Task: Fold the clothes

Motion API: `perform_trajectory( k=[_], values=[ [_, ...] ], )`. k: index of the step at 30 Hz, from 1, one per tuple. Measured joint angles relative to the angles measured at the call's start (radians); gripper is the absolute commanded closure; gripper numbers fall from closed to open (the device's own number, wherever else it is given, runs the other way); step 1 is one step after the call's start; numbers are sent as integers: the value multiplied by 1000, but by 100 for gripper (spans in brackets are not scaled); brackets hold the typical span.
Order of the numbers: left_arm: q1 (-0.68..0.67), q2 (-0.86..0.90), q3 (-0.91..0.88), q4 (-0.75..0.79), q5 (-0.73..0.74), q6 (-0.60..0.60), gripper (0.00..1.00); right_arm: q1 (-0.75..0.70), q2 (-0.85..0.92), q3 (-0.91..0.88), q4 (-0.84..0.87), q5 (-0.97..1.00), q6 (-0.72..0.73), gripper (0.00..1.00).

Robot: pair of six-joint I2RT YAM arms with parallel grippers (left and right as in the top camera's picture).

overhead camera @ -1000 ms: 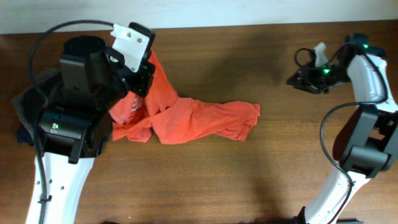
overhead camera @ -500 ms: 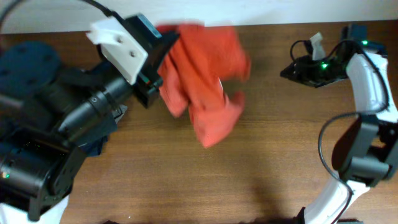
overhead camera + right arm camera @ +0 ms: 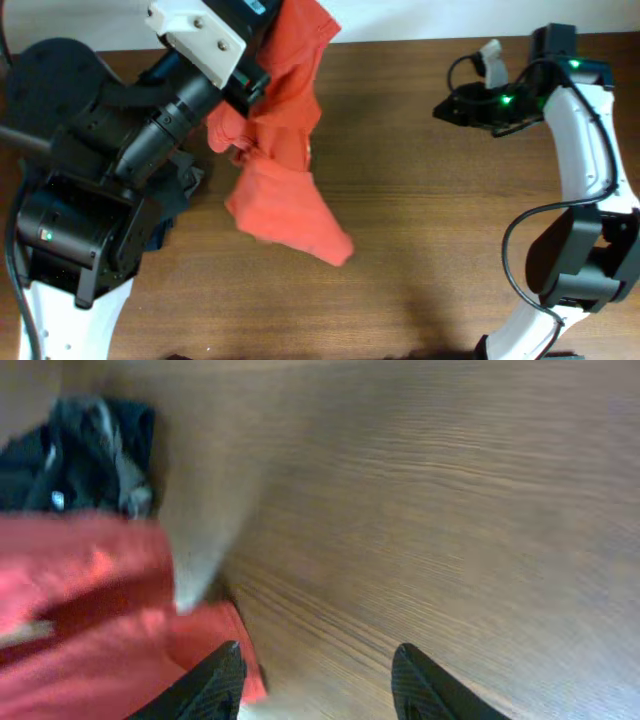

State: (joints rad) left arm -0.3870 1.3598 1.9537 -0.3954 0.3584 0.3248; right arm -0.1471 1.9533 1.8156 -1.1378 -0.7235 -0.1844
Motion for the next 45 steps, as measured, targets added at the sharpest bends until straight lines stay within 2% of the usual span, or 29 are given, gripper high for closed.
perform_trajectory(
  k=[3, 5, 10, 15, 22, 30, 31, 32, 35, 38, 42, 45],
  values=[
    [0, 8, 0, 189, 11, 5, 100, 54, 0, 0, 19, 5, -22, 47],
    [-9, 5, 2, 237, 28, -15, 100, 79, 0, 0, 29, 4, -30, 47],
    [-91, 27, 16, 142, 64, -64, 100, 94, 0, 0, 32, 8, -33, 47],
    [-130, 155, 18, 83, 62, -66, 100, 77, 0, 0, 1, 16, -24, 47],
    [-130, 217, 120, 87, -43, -1, 100, 78, 0, 0, -46, -10, -55, 46],
    [-130, 157, 186, 78, -138, 47, 100, 117, 0, 0, -61, -229, -247, 48],
    [-130, 161, 186, 78, -142, 48, 100, 126, 0, 0, -69, -256, -271, 50],
    [-130, 165, 186, 81, -147, 50, 100, 133, 0, 0, -80, -275, -291, 57],
    [-131, 173, 185, 84, -170, 61, 100, 167, 0, 0, -153, -320, -378, 62],
    [-131, 174, 185, 85, -227, 93, 100, 208, 0, 0, -298, -304, -521, 69],
    [-131, 174, 185, 103, -333, 156, 100, 248, 0, 0, -428, -251, -692, 65],
    [-134, 174, 185, 121, -356, 182, 99, 260, 0, 0, -448, -248, -771, 51]
  ],
)
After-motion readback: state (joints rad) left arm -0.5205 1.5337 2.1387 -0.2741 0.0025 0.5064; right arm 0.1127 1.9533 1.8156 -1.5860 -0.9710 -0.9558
